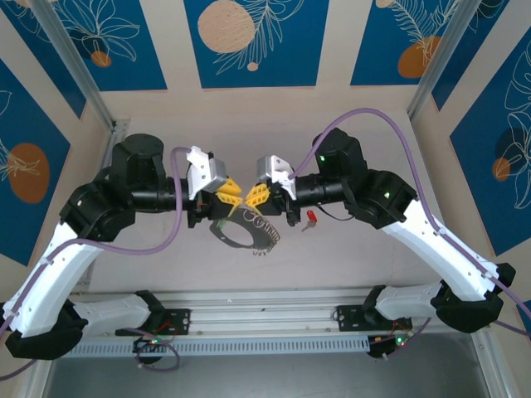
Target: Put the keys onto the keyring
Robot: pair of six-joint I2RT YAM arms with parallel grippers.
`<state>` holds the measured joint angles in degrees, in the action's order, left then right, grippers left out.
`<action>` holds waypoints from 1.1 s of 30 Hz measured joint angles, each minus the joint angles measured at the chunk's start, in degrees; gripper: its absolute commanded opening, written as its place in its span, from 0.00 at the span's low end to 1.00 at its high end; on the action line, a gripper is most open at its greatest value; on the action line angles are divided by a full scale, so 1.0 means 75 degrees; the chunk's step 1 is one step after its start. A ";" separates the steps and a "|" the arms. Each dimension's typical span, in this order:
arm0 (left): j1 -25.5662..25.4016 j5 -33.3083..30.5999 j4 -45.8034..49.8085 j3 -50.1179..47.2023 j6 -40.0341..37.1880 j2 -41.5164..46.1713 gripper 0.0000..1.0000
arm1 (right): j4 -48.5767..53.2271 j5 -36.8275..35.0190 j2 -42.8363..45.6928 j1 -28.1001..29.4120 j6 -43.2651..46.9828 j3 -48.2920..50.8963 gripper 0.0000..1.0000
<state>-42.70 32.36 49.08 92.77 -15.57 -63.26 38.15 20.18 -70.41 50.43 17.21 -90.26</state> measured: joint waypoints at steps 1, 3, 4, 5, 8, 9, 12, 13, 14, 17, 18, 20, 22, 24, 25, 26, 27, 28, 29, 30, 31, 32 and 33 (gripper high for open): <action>0.0003 -0.0012 0.0000 0.0000 -0.0003 -0.0006 0.25 | 0.0015 0.0009 0.0000 -0.0020 -0.0017 -0.0003 0.00; 0.0003 -0.0050 -0.0006 0.0003 -0.0003 -0.0012 0.25 | 0.0015 0.0032 0.0000 -0.0052 -0.0023 -0.0003 0.00; 0.0000 -0.0076 -0.0012 0.0003 -0.0003 -0.0015 0.25 | 0.0017 0.0038 0.0000 -0.0076 -0.0023 0.0000 0.00; 0.0000 -0.0099 -0.0023 0.0003 -0.0003 -0.0012 0.25 | 0.0015 0.0050 0.0000 -0.0099 -0.0020 0.0000 0.00; -0.0032 -0.0122 -0.0029 0.0017 -0.0003 -0.0012 0.25 | -0.0006 -0.0015 0.0000 -0.0175 -0.0015 0.0000 0.00; -0.0058 -0.0122 -0.0032 0.0023 0.0000 -0.0012 0.24 | -0.0020 -0.0050 0.0000 -0.0198 -0.0017 0.0000 0.00; -0.0090 -0.0122 -0.0029 0.0070 -0.0015 -0.0023 0.11 | -0.0052 -0.0122 0.0000 -0.0265 -0.0015 0.0015 0.00; -0.0093 -0.0119 -0.0035 0.0099 -0.0035 -0.0035 0.09 | -0.0052 -0.0128 0.0003 -0.0283 -0.0015 0.0020 0.00; -0.0096 -0.0108 -0.0029 0.0128 -0.0073 -0.0064 0.08 | -0.0061 -0.0149 0.0003 -0.0300 -0.0015 0.0035 0.00; -0.0096 0.0029 -0.0023 0.0256 -0.0163 -0.0213 0.13 | -0.0055 -0.0149 0.0003 -0.0329 0.0015 0.0058 0.00; -0.0096 0.0061 -0.0020 0.0271 -0.0204 -0.0265 0.14 | -0.0055 -0.0149 0.0003 -0.0329 0.0035 0.0058 0.00; -0.0096 0.0122 0.0015 0.0283 -0.0303 -0.0399 0.15 | -0.0061 -0.0143 0.0003 -0.0329 0.0064 0.0058 0.00; -0.0096 0.0149 0.0044 0.0289 -0.0399 -0.0527 0.16 | -0.0041 -0.0152 0.0003 -0.0335 0.0085 0.0058 0.00; -0.0096 0.0149 0.0099 0.0323 -0.0466 -0.0629 0.16 | 0.0006 -0.0146 0.0009 -0.0402 0.0102 0.0102 0.00; -0.0096 0.0149 0.0134 0.0344 -0.0516 -0.0679 0.16 | 0.0015 -0.0146 0.0009 -0.0431 0.0102 0.0119 0.00; -0.0096 0.0152 0.0169 0.0370 -0.0548 -0.0723 0.14 | 0.0023 -0.0143 0.0015 -0.0449 0.0102 0.0140 0.00; -0.0096 0.0149 0.0198 0.0402 -0.0580 -0.0752 0.12 | 0.0035 -0.0140 0.0015 -0.0460 0.0105 0.0154 0.00; -0.0096 0.0140 0.0230 0.0446 -0.0603 -0.0799 0.12 | 0.0035 -0.0102 0.0017 -0.0490 0.0105 0.0175 0.00; -0.0096 0.0140 0.0262 0.0487 -0.0606 -0.0836 0.12 | 0.0003 -0.0073 0.0047 -0.0516 0.0102 0.0227 0.00; -0.0096 0.0140 0.0283 0.0495 -0.0603 -0.0866 0.13 | -0.0026 -0.0029 0.0079 -0.0554 0.0102 0.0283 0.00; -0.0096 0.0143 0.0297 0.0498 -0.0603 -0.0883 0.14 | -0.0052 0.0003 0.0119 -0.0595 0.0099 0.0341 0.00; -0.0102 0.0146 0.0315 0.0498 -0.0606 -0.0903 0.16 | -0.0085 0.0061 0.0163 -0.0644 0.0102 0.0399 0.00; -0.0111 0.0143 0.0329 0.0498 -0.0621 -0.0918 0.18 | -0.0108 0.0117 0.0187 -0.0685 0.0099 0.0428 0.00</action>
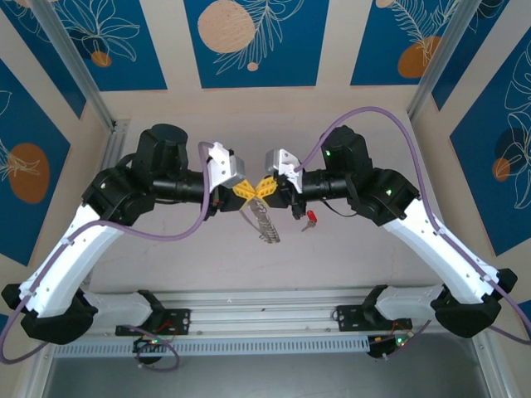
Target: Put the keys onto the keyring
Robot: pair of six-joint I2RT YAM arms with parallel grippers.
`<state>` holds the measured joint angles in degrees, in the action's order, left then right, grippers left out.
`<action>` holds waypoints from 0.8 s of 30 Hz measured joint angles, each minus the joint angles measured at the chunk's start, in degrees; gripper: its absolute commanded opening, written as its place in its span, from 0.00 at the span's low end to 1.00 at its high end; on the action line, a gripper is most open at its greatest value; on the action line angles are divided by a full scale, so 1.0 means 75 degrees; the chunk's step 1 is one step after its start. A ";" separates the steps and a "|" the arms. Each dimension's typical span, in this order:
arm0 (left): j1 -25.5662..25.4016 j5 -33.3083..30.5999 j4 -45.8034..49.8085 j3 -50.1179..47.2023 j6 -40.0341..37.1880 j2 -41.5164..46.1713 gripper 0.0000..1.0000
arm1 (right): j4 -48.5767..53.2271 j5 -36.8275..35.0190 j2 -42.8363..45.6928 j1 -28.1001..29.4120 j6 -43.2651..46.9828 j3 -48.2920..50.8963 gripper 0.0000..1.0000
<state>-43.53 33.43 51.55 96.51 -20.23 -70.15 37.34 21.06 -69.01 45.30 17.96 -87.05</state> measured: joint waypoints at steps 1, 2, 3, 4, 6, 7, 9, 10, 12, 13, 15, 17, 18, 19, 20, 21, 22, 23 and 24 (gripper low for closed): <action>0.0000 -0.0003 0.0003 0.0000 -0.0023 -0.0012 0.20 | -0.0044 0.0047 0.0032 -0.0047 0.0000 0.0032 0.00; -0.0006 -0.0006 0.0017 0.0000 -0.0041 -0.0015 0.22 | -0.0076 0.0090 0.0064 -0.0085 0.0000 0.0055 0.00; -0.0009 -0.0003 0.0029 -0.0003 -0.0052 -0.0015 0.23 | -0.0102 0.0131 0.0093 -0.0108 0.0000 0.0073 0.00; -0.0015 0.0000 0.0038 -0.0003 -0.0085 -0.0015 0.24 | -0.0117 0.0166 0.0125 -0.0128 0.0000 0.0082 0.00; -0.0029 0.0003 0.0044 -0.0003 -0.0122 -0.0012 0.26 | -0.0122 0.0216 0.0169 -0.0152 0.0000 0.0082 0.00; -0.0035 0.0003 0.0047 -0.0003 -0.0122 -0.0012 0.29 | -0.0122 0.0227 0.0184 -0.0157 0.0000 0.0082 0.00; -0.0038 0.0020 0.0050 -0.0003 -0.0134 -0.0012 0.33 | -0.0131 0.0245 0.0192 -0.0160 0.0000 0.0082 0.00; -0.0044 0.0029 0.0055 -0.0003 -0.0143 -0.0009 0.34 | -0.0152 0.0254 0.0192 -0.0163 0.0000 0.0087 0.00; -0.0050 0.0032 0.0052 -0.0003 -0.0172 -0.0006 0.34 | -0.0187 0.0259 0.0195 -0.0172 0.0000 0.0108 0.00; -0.0052 0.0032 0.0055 -0.0003 -0.0172 -0.0006 0.34 | -0.0204 0.0259 0.0198 -0.0175 0.0003 0.0119 0.00; -0.0052 0.0029 0.0055 -0.0003 -0.0175 -0.0006 0.34 | -0.0233 0.0289 0.0201 -0.0187 0.0003 0.0140 0.00; -0.0055 0.0029 0.0055 -0.0003 -0.0175 0.0015 0.34 | -0.0236 0.0318 0.0204 -0.0189 0.0006 0.0146 0.00; -0.0058 0.0026 0.0055 -0.0003 -0.0175 0.0032 0.34 | -0.0248 0.0341 0.0204 -0.0192 0.0006 0.0146 0.00; -0.0058 0.0023 0.0055 -0.0003 -0.0175 0.0058 0.34 | -0.0280 0.0373 0.0213 -0.0192 0.0009 0.0163 0.00; -0.0058 0.0003 0.0055 -0.0003 -0.0175 0.0090 0.34 | -0.0286 0.0408 0.0221 -0.0192 0.0029 0.0181 0.00; -0.0058 -0.0009 0.0055 -0.0003 -0.0172 0.0122 0.34 | -0.0286 0.0434 0.0230 -0.0192 0.0035 0.0192 0.00; -0.0058 -0.0041 0.0055 -0.0003 -0.0175 0.0166 0.34 | -0.0291 0.0472 0.0239 -0.0192 0.0038 0.0210 0.00; -0.0058 -0.0067 0.0050 -0.0003 -0.0175 0.0207 0.34 | -0.0286 0.0516 0.0245 -0.0189 0.0058 0.0224 0.00; -0.0058 -0.0073 0.0050 -0.0003 -0.0175 0.0239 0.33 | -0.0274 0.0554 0.0248 -0.0187 0.0058 0.0227 0.00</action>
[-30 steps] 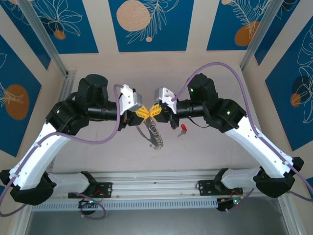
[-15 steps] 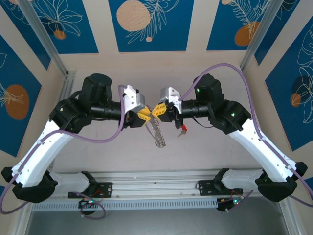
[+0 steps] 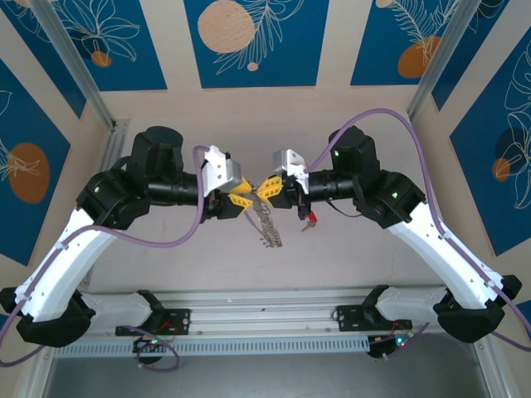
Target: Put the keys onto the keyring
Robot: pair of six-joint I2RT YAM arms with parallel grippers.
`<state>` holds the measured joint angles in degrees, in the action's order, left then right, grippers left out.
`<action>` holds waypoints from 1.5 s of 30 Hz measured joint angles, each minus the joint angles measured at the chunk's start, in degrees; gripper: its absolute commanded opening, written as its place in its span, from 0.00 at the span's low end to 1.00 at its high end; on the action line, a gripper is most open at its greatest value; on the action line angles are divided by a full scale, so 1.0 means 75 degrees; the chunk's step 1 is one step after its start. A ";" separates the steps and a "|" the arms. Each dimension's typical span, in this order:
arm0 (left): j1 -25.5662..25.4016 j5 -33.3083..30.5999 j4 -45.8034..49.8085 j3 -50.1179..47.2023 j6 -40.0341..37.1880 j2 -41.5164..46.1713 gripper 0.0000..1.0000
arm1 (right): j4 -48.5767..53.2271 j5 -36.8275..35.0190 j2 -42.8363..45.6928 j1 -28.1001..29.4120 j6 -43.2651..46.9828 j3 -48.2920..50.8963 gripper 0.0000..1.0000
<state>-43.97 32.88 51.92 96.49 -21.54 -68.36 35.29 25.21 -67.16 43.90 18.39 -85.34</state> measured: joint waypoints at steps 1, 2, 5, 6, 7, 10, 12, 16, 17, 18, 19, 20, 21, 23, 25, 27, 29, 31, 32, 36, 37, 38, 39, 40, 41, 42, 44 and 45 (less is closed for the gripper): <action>0.0003 -0.0017 0.0000 0.0000 0.0000 0.0026 0.33 | -0.0009 0.0038 -0.0003 0.0000 0.0003 0.0000 0.00; 0.0000 -0.0017 0.0000 0.0000 0.0000 0.0044 0.32 | -0.0012 0.0067 -0.0003 0.0000 0.0003 0.0000 0.00; 0.0003 -0.0017 0.0003 0.0000 -0.0003 0.0038 0.29 | -0.0015 0.0108 0.0000 0.0000 0.0003 0.0000 0.00; 0.0000 -0.0015 0.0003 0.0000 0.0003 0.0035 0.29 | -0.0015 0.0111 0.0000 0.0000 0.0003 0.0000 0.00; 0.0003 -0.0003 0.0003 0.0000 0.0006 0.0032 0.29 | -0.0017 0.0128 0.0000 0.0000 0.0003 0.0000 0.00; 0.0000 0.0076 0.0000 0.0000 0.0020 0.0017 0.29 | -0.0023 0.0163 0.0000 0.0000 0.0000 0.0000 0.00; 0.0003 0.0137 0.0000 0.0000 0.0023 -0.0023 0.29 | -0.0044 0.0181 0.0000 0.0000 0.0000 0.0000 0.00; 0.0000 0.0160 -0.0003 0.0000 0.0023 -0.0102 0.30 | -0.0082 0.0221 0.0000 0.0000 0.0000 0.0000 0.00; 0.0000 0.0160 0.0000 0.0000 0.0023 -0.0102 0.30 | -0.0079 0.0233 -0.0003 0.0000 0.0000 0.0000 0.00; 0.0000 0.0160 0.0000 0.0000 0.0023 -0.0102 0.31 | -0.0079 0.0245 -0.0003 0.0000 0.0000 0.0000 0.00; 0.0000 0.0160 -0.0003 0.0000 0.0023 -0.0102 0.32 | -0.0082 0.0248 -0.0003 0.0000 0.0003 0.0000 0.00; 0.0000 0.0160 0.0000 0.0000 0.0026 -0.0102 0.32 | -0.0082 0.0256 -0.0003 0.0000 0.0003 0.0000 0.00; 0.0000 0.0160 -0.0003 0.0000 0.0026 -0.0102 0.32 | -0.0079 0.0268 -0.0003 0.0000 0.0003 0.0000 0.00; 0.0000 0.0157 0.0000 0.0000 0.0023 -0.0105 0.32 | -0.0079 0.0280 0.0000 0.0000 0.0003 0.0000 0.00; 0.0000 0.0160 -0.0003 0.0000 0.0023 -0.0105 0.32 | -0.0085 0.0283 0.0035 0.0000 0.0003 0.0026 0.00; 0.0000 0.0163 0.0000 0.0000 0.0023 -0.0117 0.32 | -0.0096 0.0303 0.0085 0.0000 0.0003 0.0070 0.00; 0.0000 0.0184 -0.0003 0.0000 0.0023 -0.0146 0.32 | -0.0105 0.0306 0.0117 0.0000 0.0003 0.0087 0.00; 0.0000 0.0210 -0.0006 0.0000 0.0023 -0.0181 0.31 | -0.0105 0.0306 0.0128 0.0000 0.0003 0.0093 0.00; 0.0000 0.0216 -0.0006 0.0000 0.0023 -0.0198 0.31 | -0.0105 0.0318 0.0128 0.0000 0.0003 0.0093 0.00; 0.0000 0.0219 -0.0006 0.0000 0.0023 -0.0256 0.29 | -0.0105 0.0344 0.0131 0.0000 0.0003 0.0096 0.00; 0.0000 0.0219 -0.0009 0.0000 0.0023 -0.0268 0.29 | -0.0105 0.0358 0.0131 0.0000 0.0003 0.0096 0.00; 0.0000 0.0219 -0.0006 0.0000 0.0023 -0.0283 0.28 | -0.0105 0.0361 0.0131 0.0000 0.0003 0.0096 0.00; 0.0000 0.0219 -0.0009 0.0000 0.0023 -0.0297 0.28 | -0.0105 0.0364 0.0134 0.0000 0.0003 0.0096 0.00; 0.0000 0.0219 -0.0012 0.0000 0.0023 -0.0306 0.27 | -0.0105 0.0364 0.0134 0.0000 0.0003 0.0099 0.00; 0.0000 0.0219 -0.0012 0.0000 0.0023 -0.0312 0.27 | -0.0105 0.0367 0.0140 0.0000 0.0003 0.0105 0.00; 0.0000 0.0216 -0.0009 0.0000 0.0023 -0.0318 0.26 | -0.0108 0.0367 0.0140 0.0000 0.0003 0.0114 0.00; 0.0000 0.0216 -0.0009 0.0000 0.0023 -0.0318 0.22 | -0.0117 0.0388 0.0146 0.0000 0.0003 0.0134 0.00; 0.0000 0.0219 -0.0009 0.0000 0.0035 -0.0318 0.20 | -0.0122 0.0388 0.0146 0.0000 0.0003 0.0134 0.00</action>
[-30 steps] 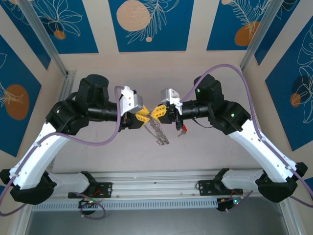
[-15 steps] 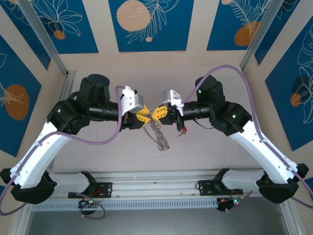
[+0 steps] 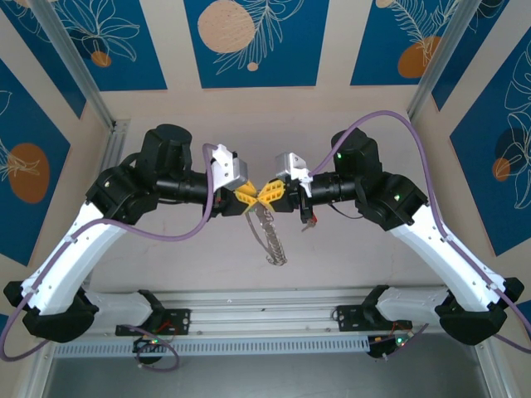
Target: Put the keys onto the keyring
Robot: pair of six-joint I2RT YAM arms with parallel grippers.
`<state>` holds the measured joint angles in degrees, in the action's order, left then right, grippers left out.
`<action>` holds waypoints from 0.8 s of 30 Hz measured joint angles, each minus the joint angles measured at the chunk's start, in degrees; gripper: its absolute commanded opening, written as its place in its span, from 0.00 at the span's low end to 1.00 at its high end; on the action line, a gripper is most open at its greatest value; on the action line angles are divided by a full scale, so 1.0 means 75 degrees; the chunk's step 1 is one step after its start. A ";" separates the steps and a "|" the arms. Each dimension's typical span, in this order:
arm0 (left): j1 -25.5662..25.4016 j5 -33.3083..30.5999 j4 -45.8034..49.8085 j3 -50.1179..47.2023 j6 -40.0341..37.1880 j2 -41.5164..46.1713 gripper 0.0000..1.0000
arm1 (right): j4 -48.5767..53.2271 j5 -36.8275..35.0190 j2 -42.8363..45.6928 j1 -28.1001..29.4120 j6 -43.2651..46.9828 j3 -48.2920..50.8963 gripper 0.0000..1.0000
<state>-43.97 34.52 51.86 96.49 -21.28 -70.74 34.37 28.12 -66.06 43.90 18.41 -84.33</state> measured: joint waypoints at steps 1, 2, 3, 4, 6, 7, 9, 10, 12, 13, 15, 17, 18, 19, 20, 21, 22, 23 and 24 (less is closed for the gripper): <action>-0.0003 0.0000 0.0000 0.0000 0.0006 0.0000 0.17 | -0.0009 0.0000 0.0003 0.0000 0.0000 0.0000 0.00; -0.0006 0.0003 0.0003 0.0000 0.0020 0.0000 0.14 | -0.0012 0.0000 0.0003 0.0000 0.0000 0.0000 0.00; -0.0009 0.0000 0.0009 0.0000 0.0012 0.0000 0.08 | -0.0015 -0.0006 0.0003 -0.0006 0.0000 0.0000 0.00; -0.0015 0.0012 0.0017 0.0000 -0.0003 0.0000 0.04 | -0.0020 -0.0015 0.0003 -0.0015 0.0000 0.0000 0.00; -0.0026 0.0052 0.0035 0.0000 -0.0032 0.0003 0.00 | -0.0047 -0.0023 0.0012 -0.0041 -0.0003 0.0003 0.00; -0.0026 0.0067 0.0038 0.0000 -0.0023 0.0003 0.00 | -0.0058 -0.0029 0.0026 -0.0044 -0.0003 0.0012 0.00; -0.0035 0.0099 0.0035 0.0000 -0.0032 0.0003 0.00 | -0.0067 -0.0026 0.0050 -0.0044 -0.0003 0.0020 0.00; -0.0044 0.0114 0.0032 0.0000 -0.0035 0.0003 0.00 | -0.0067 -0.0015 0.0052 -0.0044 -0.0003 0.0020 0.00; -0.0044 0.0117 0.0035 0.0000 -0.0035 0.0003 0.00 | -0.0067 -0.0003 0.0052 -0.0044 -0.0003 0.0020 0.00; -0.0044 0.0119 0.0035 0.0000 -0.0035 0.0003 0.00 | -0.0067 -0.0006 0.0052 -0.0044 -0.0003 0.0020 0.00; -0.0044 0.0134 0.0035 0.0000 -0.0041 0.0003 0.00 | -0.0061 -0.0006 0.0052 -0.0044 -0.0006 0.0020 0.15; -0.0044 0.0137 0.0052 0.0000 -0.0044 0.0003 0.00 | -0.0061 -0.0020 0.0052 -0.0041 -0.0026 0.0020 0.33; -0.0044 0.0137 0.0131 0.0000 -0.0047 0.0000 0.00 | -0.0064 -0.0052 0.0070 -0.0041 -0.0003 0.0020 0.38; -0.0044 0.0134 0.0204 0.0000 -0.0047 0.0000 0.00 | -0.0035 -0.0099 0.0099 -0.0041 0.0058 0.0017 0.42; -0.0044 0.0131 0.0256 0.0000 -0.0052 0.0000 0.00 | -0.0006 -0.0146 0.0137 -0.0044 0.0085 0.0015 0.44; -0.0044 0.0128 0.0318 0.0000 -0.0079 0.0000 0.00 | 0.0029 -0.0169 0.0181 -0.0044 0.0128 0.0012 0.45; -0.0055 0.0105 0.0370 0.0000 -0.0111 0.0000 0.00 | 0.0108 -0.0207 0.0230 -0.0044 0.0166 -0.0006 0.46; -0.0061 0.0067 0.0420 0.0000 -0.0163 0.0000 0.00 | 0.0187 -0.0236 0.0265 -0.0041 0.0189 -0.0026 0.46; -0.0079 0.0003 0.0475 0.0003 -0.0195 0.0000 0.00 | 0.0286 -0.0277 0.0289 -0.0041 0.0210 -0.0073 0.45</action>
<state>-44.56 34.54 55.42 96.51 -22.74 -70.74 36.51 26.04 -63.90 43.59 19.99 -84.88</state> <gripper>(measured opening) 0.053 0.455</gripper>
